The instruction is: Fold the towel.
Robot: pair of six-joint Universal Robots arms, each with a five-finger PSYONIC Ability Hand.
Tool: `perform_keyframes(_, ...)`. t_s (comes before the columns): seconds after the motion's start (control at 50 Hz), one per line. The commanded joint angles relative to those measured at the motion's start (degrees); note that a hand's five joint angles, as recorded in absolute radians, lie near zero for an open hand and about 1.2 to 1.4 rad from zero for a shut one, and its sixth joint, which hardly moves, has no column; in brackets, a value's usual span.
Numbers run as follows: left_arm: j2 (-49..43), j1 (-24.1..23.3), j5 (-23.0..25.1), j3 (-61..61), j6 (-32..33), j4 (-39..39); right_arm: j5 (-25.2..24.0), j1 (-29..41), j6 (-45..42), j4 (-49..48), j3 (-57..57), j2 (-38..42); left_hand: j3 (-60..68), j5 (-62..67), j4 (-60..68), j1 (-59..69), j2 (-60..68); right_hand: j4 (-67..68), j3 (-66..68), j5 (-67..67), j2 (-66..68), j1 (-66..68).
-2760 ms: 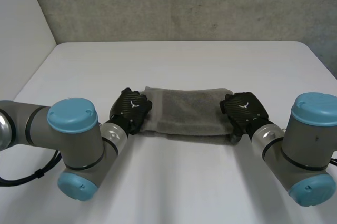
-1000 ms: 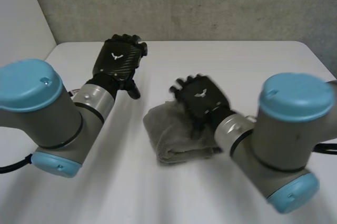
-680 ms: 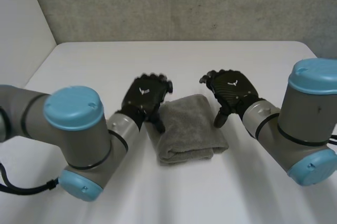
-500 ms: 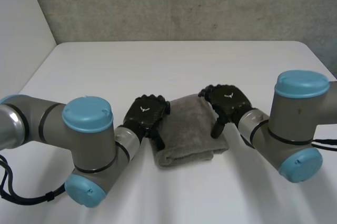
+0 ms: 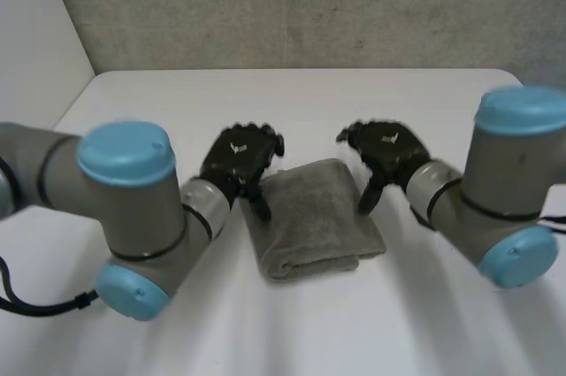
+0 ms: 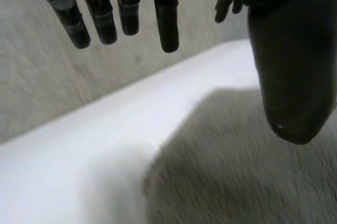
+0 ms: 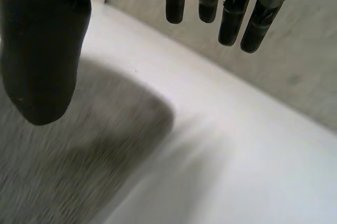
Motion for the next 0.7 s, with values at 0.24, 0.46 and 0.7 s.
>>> perform_keyframes(0.24, 13.5, 7.8, -9.5, 11.6, -0.1, -10.8, 11.3, -2.0, 3.6, 4.0, -6.3, -15.0, -3.7, -2.5, -4.0, -4.0, -3.8, -4.3, -3.8, -3.4, -3.9, -3.9)
perform_keyframes(0.46, 12.8, 9.9, -9.5, 13.6, -0.7, -16.9, 12.9, -4.3, 3.4, 4.1, -6.7, -15.4, -3.7, -2.5, -4.0, -4.0, -3.8, -4.3, -3.8, -3.4, -3.9, -3.9)
perform_keyframes(0.7, 12.8, 9.8, -9.4, 13.8, -2.9, -19.2, 13.0, -4.6, 3.3, 4.0, -7.0, -15.4, -3.5, -2.4, -3.8, -3.8, -3.6, -4.3, -3.8, -3.4, -3.9, -3.9)
